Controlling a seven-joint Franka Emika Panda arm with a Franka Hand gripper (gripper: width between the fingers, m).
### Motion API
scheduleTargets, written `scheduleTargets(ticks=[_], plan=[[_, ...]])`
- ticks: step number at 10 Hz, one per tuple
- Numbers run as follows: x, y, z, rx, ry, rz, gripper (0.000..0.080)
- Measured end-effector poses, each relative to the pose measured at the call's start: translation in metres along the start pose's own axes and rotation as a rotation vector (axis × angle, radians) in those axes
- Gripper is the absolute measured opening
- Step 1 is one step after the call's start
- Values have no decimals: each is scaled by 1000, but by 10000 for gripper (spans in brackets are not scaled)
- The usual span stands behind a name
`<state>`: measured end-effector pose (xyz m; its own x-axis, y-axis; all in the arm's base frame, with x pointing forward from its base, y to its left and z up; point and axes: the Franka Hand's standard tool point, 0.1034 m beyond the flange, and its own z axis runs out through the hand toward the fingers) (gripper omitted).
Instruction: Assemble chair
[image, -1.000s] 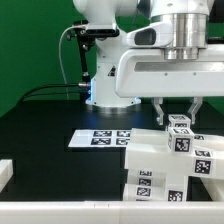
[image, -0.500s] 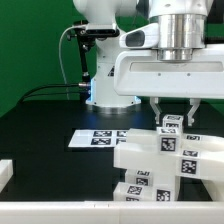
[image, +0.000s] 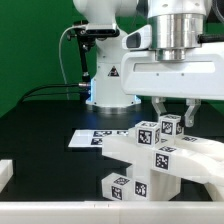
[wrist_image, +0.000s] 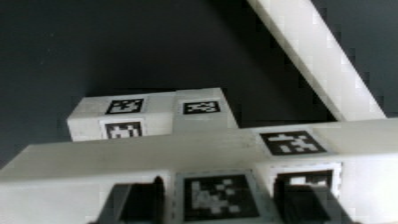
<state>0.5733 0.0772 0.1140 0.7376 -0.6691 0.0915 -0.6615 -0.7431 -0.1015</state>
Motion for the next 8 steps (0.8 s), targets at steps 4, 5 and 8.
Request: scheduleTargets(ticks=[4, 5, 8], plan=[[5, 0, -10, 22, -13, 2, 622], [6, -1, -21, 29, -27, 7, 642], [2, 1, -26, 34, -31, 6, 648]])
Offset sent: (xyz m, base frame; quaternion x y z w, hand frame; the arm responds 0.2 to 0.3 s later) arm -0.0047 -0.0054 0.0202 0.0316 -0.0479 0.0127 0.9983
